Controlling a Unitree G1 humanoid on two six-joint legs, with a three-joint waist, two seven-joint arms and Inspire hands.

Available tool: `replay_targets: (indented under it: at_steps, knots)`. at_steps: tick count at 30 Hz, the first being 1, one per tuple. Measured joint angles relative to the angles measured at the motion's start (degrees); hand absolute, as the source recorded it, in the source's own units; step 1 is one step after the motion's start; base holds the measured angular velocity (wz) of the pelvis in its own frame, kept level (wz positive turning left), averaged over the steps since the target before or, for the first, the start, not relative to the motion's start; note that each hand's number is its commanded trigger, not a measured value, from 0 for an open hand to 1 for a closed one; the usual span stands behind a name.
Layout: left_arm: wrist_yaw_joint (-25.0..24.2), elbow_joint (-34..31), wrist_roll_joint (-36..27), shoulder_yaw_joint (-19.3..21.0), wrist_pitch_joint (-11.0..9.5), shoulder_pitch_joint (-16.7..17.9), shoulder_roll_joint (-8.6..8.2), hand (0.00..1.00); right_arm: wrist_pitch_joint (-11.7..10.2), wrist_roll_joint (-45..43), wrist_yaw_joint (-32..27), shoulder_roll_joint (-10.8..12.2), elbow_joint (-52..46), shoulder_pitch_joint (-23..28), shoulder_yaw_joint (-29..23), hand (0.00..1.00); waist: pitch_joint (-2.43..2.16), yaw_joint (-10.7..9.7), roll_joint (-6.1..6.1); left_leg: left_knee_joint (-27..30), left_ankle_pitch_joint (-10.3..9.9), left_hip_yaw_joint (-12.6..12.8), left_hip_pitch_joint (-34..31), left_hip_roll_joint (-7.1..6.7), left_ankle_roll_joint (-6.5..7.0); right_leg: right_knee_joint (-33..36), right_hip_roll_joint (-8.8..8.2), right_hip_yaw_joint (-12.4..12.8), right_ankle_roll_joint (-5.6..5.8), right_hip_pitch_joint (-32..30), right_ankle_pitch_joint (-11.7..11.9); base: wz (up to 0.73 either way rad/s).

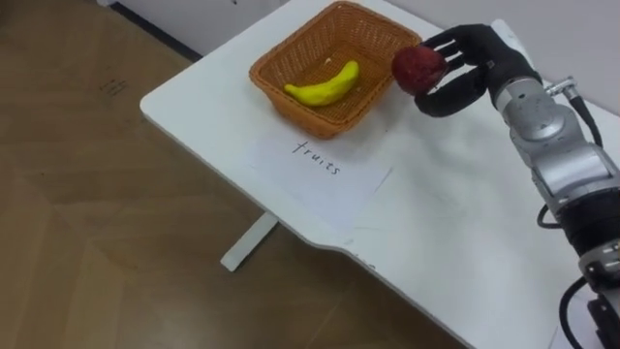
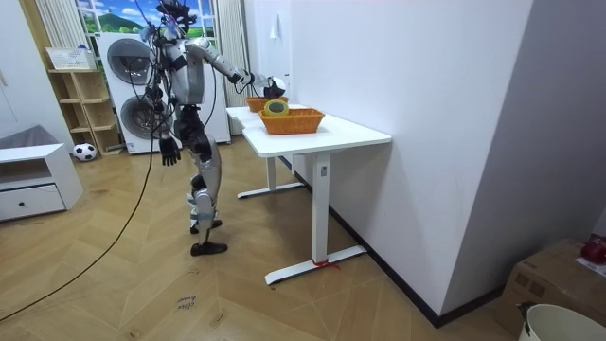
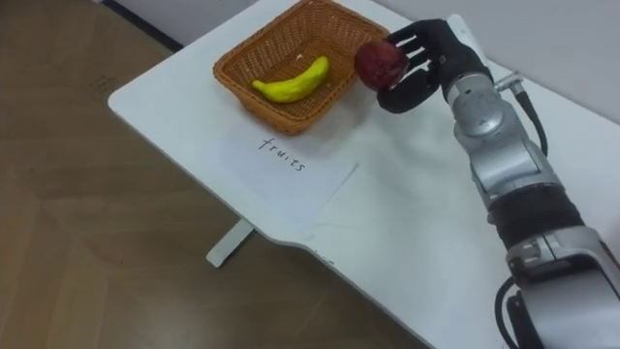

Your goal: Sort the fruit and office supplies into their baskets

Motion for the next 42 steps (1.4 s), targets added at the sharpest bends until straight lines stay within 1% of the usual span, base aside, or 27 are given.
replay_targets:
  at_steps: [4,8,13,19,22,23,25,26,27,28,30,32,36,37,38,42]
  knots:
    - [-0.1,0.0,0.0,0.0,-0.2,0.0,0.01,0.0,0.0,0.0,0.2,0.0,0.0,-0.3,0.0,1.0,0.06,0.5,-0.1,0.1,0.0,-1.2,-0.6,-0.45,0.01,0.0,-0.11,0.0,0.37,0.0,-0.2,0.14]
    - [-0.6,0.0,0.0,0.0,-0.2,0.1,0.01,0.0,0.0,-0.1,0.1,0.0,0.0,-1.1,0.0,1.0,0.05,0.5,-0.1,0.2,0.0,-2.3,-0.9,-0.8,0.02,0.0,-0.16,0.0,0.54,0.0,-0.4,0.14]
    - [-1.6,-0.3,0.6,0.0,0.0,0.2,0.02,0.0,0.0,-0.3,0.1,0.0,0.0,-1.5,0.0,1.0,0.05,0.8,-0.1,0.1,0.0,-2.5,-1.0,-0.87,0.02,0.0,-0.18,0.0,0.6,0.1,-0.4,0.05]
    - [-2.5,-1.9,0.6,0.1,0.1,1.2,0.02,0.0,0.2,0.0,0.0,0.0,0.0,-1.5,0.0,1.0,0.05,0.9,-0.1,0.1,0.0,-2.5,-0.9,-0.87,0.02,0.0,-0.19,-0.1,0.7,0.2,-0.5,0.0]
    - [-2.9,-2.1,0.6,0.1,0.3,1.2,0.03,0.0,1.1,0.1,-0.2,0.2,0.3,-1.5,0.0,1.0,0.05,2.1,-0.1,0.0,0.0,-2.4,-0.3,-0.87,0.02,0.0,-0.25,-0.1,0.74,0.6,-0.5,-0.04]
    - [-2.9,-2.2,0.6,0.1,0.3,1.2,0.06,0.0,1.1,0.1,-0.4,0.2,0.7,-1.5,0.1,1.0,0.05,2.3,-0.1,0.0,0.0,-2.5,-0.2,-0.91,0.02,0.0,-0.29,-0.2,0.79,0.8,-0.5,0.0]
    - [-3.0,-2.1,0.6,0.1,0.3,1.3,0.07,0.0,1.1,0.1,-0.7,0.2,1.5,-1.6,0.4,0.53,0.06,3.0,-0.12,-0.1,0.0,-2.5,0.2,-0.96,0.03,0.0,-0.37,-0.2,0.85,1.2,-0.6,0.02]
    - [-3.0,-2.1,0.6,0.2,0.3,1.3,0.07,0.0,1.1,0.0,-0.9,0.2,2.0,-1.6,0.5,0.36,0.06,3.5,-0.16,-0.2,0.0,-2.5,0.5,-0.99,0.04,0.1,-0.42,-0.2,0.89,1.3,-0.6,0.0]
    - [-3.0,-2.1,0.6,0.2,0.3,1.3,0.07,0.0,1.1,-0.1,-1.0,0.2,2.3,-1.8,0.5,0.1,0.06,3.6,-0.2,-0.2,0.0,-2.5,0.5,-1.0,0.04,0.1,-0.44,-0.3,0.91,1.4,-0.6,0.0]
    - [-3.0,-2.1,0.6,0.2,0.3,1.3,0.08,0.0,1.2,-0.2,-1.0,0.2,2.8,-2.1,0.5,0.0,0.1,3.6,-0.26,0.0,0.0,-2.9,0.4,-1.07,0.04,0.1,-0.46,-0.8,0.91,1.4,-0.6,0.04]
    - [-3.1,-2.1,0.6,0.2,0.5,1.4,0.1,0.0,1.2,-0.1,-1.0,0.2,3.0,-2.3,0.8,0.02,0.09,3.8,-0.45,0.0,0.0,-3.0,0.3,-1.11,0.04,0.1,-0.49,-1.1,0.92,1.4,-0.6,0.04]
    - [-3.1,-2.1,0.6,0.2,0.6,1.6,0.21,0.0,1.2,0.0,-1.2,0.2,2.9,-2.4,2.2,0.0,0.05,3.8,-0.72,0.0,0.0,-3.4,0.3,-1.36,0.1,0.1,-0.63,-1.2,1.04,1.5,-0.7,0.07]
    - [-3.1,-2.1,0.6,0.2,0.6,1.9,0.35,0.0,1.2,-0.2,-1.7,0.1,2.9,-2.7,2.5,0.0,0.05,3.7,-1.1,-0.1,0.1,-3.9,0.6,-1.79,0.28,0.1,-0.96,-1.3,1.18,2.0,-0.8,0.07]
    - [-3.0,-2.1,0.6,0.2,0.6,2.0,0.66,0.0,1.2,-0.2,-1.8,0.1,2.9,-2.7,3.2,0.0,0.14,3.7,-1.47,-0.2,0.1,-4.1,0.8,-1.84,0.28,0.1,-0.94,-1.4,1.21,2.2,-0.8,0.09]
    - [-2.8,-2.1,0.6,0.3,0.6,2.1,0.82,0.0,1.2,-0.2,-1.8,0.1,2.9,-2.8,3.4,0.0,0.08,3.7,-1.89,-0.1,0.1,-4.2,0.8,-1.84,0.28,0.1,-0.9,-1.4,1.21,2.3,-0.8,0.09]
    - [-2.8,-2.1,0.6,0.3,0.6,2.4,0.56,0.0,1.2,-0.4,-1.9,0.1,2.3,-2.8,3.9,0.0,-0.01,3.8,-2.08,-0.1,0.1,-4.6,0.8,-1.94,0.28,0.1,-0.91,-1.4,1.22,2.5,-0.8,0.06]
